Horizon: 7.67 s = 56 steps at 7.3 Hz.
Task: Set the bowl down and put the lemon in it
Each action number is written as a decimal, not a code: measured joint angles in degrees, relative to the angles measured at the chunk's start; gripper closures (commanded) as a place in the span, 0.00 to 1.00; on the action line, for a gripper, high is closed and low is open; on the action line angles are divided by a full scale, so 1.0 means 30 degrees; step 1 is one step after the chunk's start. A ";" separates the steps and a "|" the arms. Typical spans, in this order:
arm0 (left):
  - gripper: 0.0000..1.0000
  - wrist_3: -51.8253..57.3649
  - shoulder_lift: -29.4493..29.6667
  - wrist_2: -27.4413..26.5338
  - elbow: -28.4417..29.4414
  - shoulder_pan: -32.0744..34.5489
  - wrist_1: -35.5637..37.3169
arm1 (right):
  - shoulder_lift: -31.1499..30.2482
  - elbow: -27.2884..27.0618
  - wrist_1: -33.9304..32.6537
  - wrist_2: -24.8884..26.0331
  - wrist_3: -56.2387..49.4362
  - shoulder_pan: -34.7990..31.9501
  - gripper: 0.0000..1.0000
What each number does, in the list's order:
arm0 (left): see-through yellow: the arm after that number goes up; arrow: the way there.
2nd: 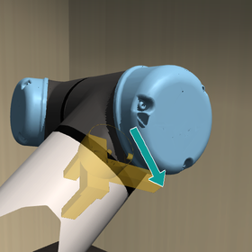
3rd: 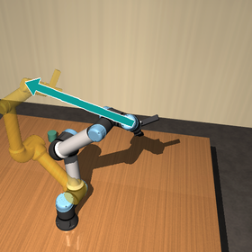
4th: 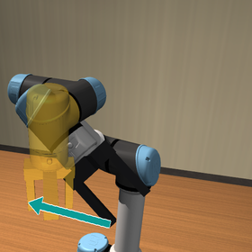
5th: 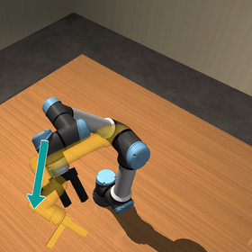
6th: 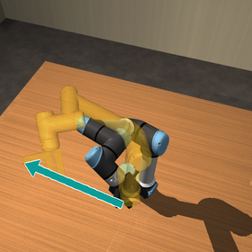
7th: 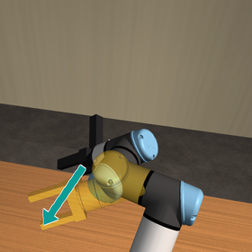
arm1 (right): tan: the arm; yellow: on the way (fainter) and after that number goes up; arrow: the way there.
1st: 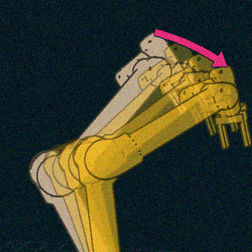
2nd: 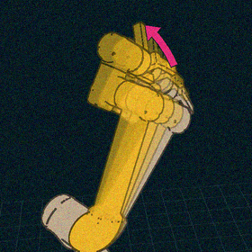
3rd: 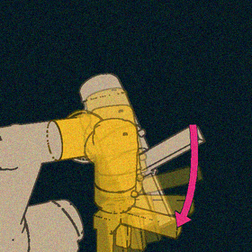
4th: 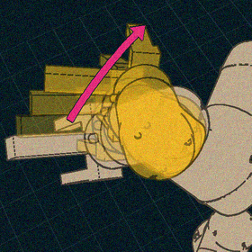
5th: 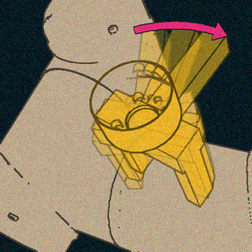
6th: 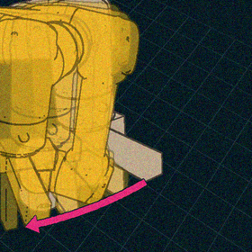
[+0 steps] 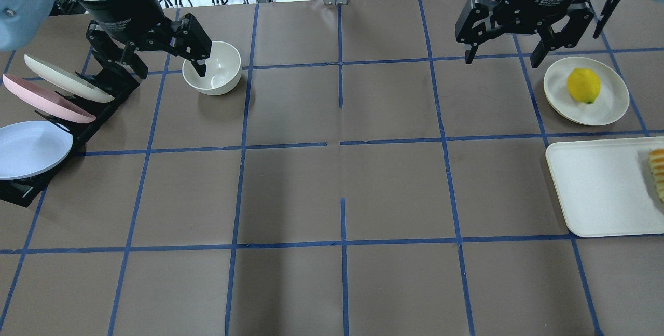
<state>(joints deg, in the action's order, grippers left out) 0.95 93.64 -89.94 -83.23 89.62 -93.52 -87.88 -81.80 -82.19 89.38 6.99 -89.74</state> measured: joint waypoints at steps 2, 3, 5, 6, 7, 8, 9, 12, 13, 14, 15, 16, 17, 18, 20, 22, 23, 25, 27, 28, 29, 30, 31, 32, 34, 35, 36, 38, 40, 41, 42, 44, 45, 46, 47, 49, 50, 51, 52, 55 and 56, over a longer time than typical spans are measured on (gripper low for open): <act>0.00 0.0013 0.0325 0.0050 0.0540 0.0017 -0.0530 | -0.0002 -0.0009 0.0003 0.0017 0.0000 0.0000 0.00; 0.00 0.0053 0.0456 0.0081 0.0733 -0.0012 -0.0623 | 0.0017 -0.0009 -0.0003 0.0041 -0.0062 0.0000 0.00; 0.00 0.0262 0.1996 0.0214 0.1381 -0.0819 0.0481 | 0.0250 -0.0055 -0.0151 0.0066 -0.0290 0.0073 0.00; 0.00 0.0718 0.3525 0.0260 0.2222 -0.1483 0.1175 | 0.0478 -0.0101 -0.0263 0.0074 -0.0313 0.0250 0.00; 0.00 0.1321 0.5304 0.0219 0.3446 -0.1944 0.1594 | 0.0870 -0.0134 -0.0557 0.0056 -0.0432 0.0709 0.00; 0.00 0.1768 0.7041 0.0205 0.4617 -0.2291 0.2133 | 0.1358 -0.0140 -0.1343 0.0011 -0.0926 0.1624 0.00; 0.00 0.2160 0.8550 0.0259 0.5250 -0.2639 0.3158 | 0.1879 -0.0134 -0.2423 -0.0020 -0.1963 0.2744 0.00; 0.00 0.2869 1.1391 0.0300 0.4946 -0.3386 0.6640 | 0.4426 -0.0132 -0.5909 0.0947 -0.4532 0.4766 0.00; 0.00 0.2933 1.1992 0.0303 0.4786 -0.3542 0.7270 | 0.5321 -0.0144 -0.6693 0.1324 -0.5334 0.5153 0.00; 0.00 0.2954 1.2370 0.0300 0.4521 -0.3613 0.7817 | 0.5992 -0.0145 -0.7312 0.1392 -0.6133 0.5562 0.00; 0.11 0.2976 1.2667 0.0322 0.4145 -0.3637 0.8606 | 0.6567 -0.0139 -0.8090 0.1398 -0.6977 0.5926 0.00; 0.31 0.3042 1.2863 0.0501 0.3773 -0.3680 0.9244 | 0.7117 -0.0132 -0.8971 0.1396 -0.8130 0.6432 0.00; 0.97 0.3093 1.2969 0.0899 0.3568 -0.3740 0.9532 | 0.7720 -0.0129 -0.9615 0.1200 -0.9292 0.7183 0.00; 1.00 0.3099 1.3053 0.1284 0.3496 -0.3781 0.9634 | 0.8378 -0.0128 -1.0241 0.0949 -1.0274 0.7831 0.00; 1.00 0.3110 1.3068 0.1575 0.3455 -0.3886 0.9648 | 0.9312 -0.0127 -1.0990 0.0783 -1.1218 0.8337 0.00; 1.00 0.3002 1.2815 0.1762 0.3462 -0.3932 0.9263 | 1.0111 -0.0137 -1.1429 0.0717 -1.1529 0.8987 0.00; 1.00 0.2856 1.2423 0.2306 0.3532 -0.3839 0.8433 | 1.0412 -0.0135 -1.1550 0.0664 -1.1736 0.9242 0.00; 1.00 0.2326 1.1042 0.3909 0.3023 -0.2880 0.6653 | 1.0885 -0.0128 -1.1779 0.0582 -1.1716 0.9386 0.00; 1.00 0.1612 0.9734 0.5197 0.0846 -0.0962 0.7287 | 1.1375 -0.0127 -1.1881 0.0563 -1.1656 0.9400 0.15; 1.00 0.0817 0.9091 0.5437 -0.0959 0.0227 0.9247 | 1.1515 -0.0127 -1.1897 0.0561 -1.1648 0.9404 0.83; 1.00 -0.0567 0.8446 0.5544 -0.2769 0.1153 1.1111 | 1.1564 -0.0127 -1.1891 0.0582 -1.1651 0.9405 1.00; 1.00 -0.1799 0.7843 0.5550 -0.4094 0.1846 1.2335 | 1.1543 -0.0127 -1.1811 0.0634 -1.1658 0.9412 1.00; 1.00 -0.2498 0.7329 0.5406 -0.4786 0.2500 1.2832 | 1.1456 -0.0089 -1.1627 0.0698 -1.1645 0.9423 1.00; 1.00 -0.3005 0.7001 0.4938 -0.5085 0.3234 1.3190 | 1.1173 0.0018 -1.1182 0.0733 -1.1595 0.9429 1.00; 1.00 -0.3509 0.6977 0.3982 -0.5291 0.4217 1.3911 | 0.9787 0.0184 -0.9458 0.0693 -1.1093 0.9248 1.00; 1.00 -0.3460 0.7064 0.3842 -0.5369 0.4335 1.4147 | 0.8871 0.0200 -0.8472 0.0651 -1.0322 0.8835 1.00; 1.00 -0.3348 0.7188 0.3771 -0.5434 0.4355 1.4378 | 0.7969 0.0212 -0.7579 0.0637 -0.9397 0.8081 1.00; 0.38 -0.3382 0.7492 0.3738 -0.5824 0.4351 1.4787 | 0.6305 0.0190 -0.6015 0.0644 -0.6623 0.5591 1.00; 0.06 -0.3521 0.7618 0.3365 -0.6134 0.4300 1.5387 | 0.5458 0.0106 -0.5383 0.0646 -0.4640 0.3123 1.00; 0.00 -0.3487 0.7488 0.2689 -0.6118 0.4066 1.5405 | 0.5251 0.0092 -0.5296 0.0633 -0.3237 0.1886 1.00; 0.00 -0.3413 0.7083 0.2176 -0.5969 0.3620 1.5007 | 0.5167 0.0104 -0.5305 0.0540 -0.1556 0.0677 1.00; 0.00 -0.3201 0.5508 0.1542 -0.5015 0.2881 1.2208 | 0.5234 0.0097 -0.5550 0.0014 0.1438 -0.1584 1.00; 0.00 -0.2761 0.4448 0.0755 -0.4302 0.2581 1.0062 | 0.5428 0.0088 -0.5922 -0.0170 0.2620 -0.2538 1.00; 0.00 -0.2236 0.3348 0.0031 -0.3385 0.2364 0.7542 | 0.5743 0.0082 -0.6410 -0.0271 0.3396 -0.3362 1.00; 0.00 -0.1858 0.2264 -0.0532 -0.2323 0.2190 0.4938 | 0.6197 0.0079 -0.6920 -0.0312 0.3941 -0.4244 1.00; 0.00 -0.1162 0.0380 -0.1387 -0.0899 0.1962 0.1373 | 0.7480 0.0043 -0.8609 -0.0319 0.5780 -0.6018 1.00; 0.00 -0.0861 -0.0140 -0.1371 -0.0659 0.1806 0.0587 | 0.8030 -0.0028 -0.9202 -0.0334 0.6576 -0.6633 1.00; 0.00 -0.0119 -0.0379 -0.0974 -0.0565 0.1351 0.0276 | 0.8348 -0.0287 -0.9452 -0.0350 0.6927 -0.7003 1.00; 0.00 0.0742 -0.0507 -0.0315 -0.0579 0.0742 0.0158 | 0.8488 -0.0898 -0.9706 -0.0359 0.7027 -0.7192 1.00; 0.00 0.1421 -0.0661 0.0210 -0.0782 0.0318 0.0244 | 0.8687 -0.2792 -1.1963 -0.1044 0.7114 -0.7315 1.00; 0.00 0.1556 -0.0634 0.0247 -0.0798 0.0318 0.0366 | 0.8821 -0.3004 -1.2330 -0.1318 0.7075 -0.7318 1.00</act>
<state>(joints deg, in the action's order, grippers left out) 5.61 91.74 -89.19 -85.62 90.57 -92.42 -61.42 -90.81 -119.18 85.42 28.21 -111.69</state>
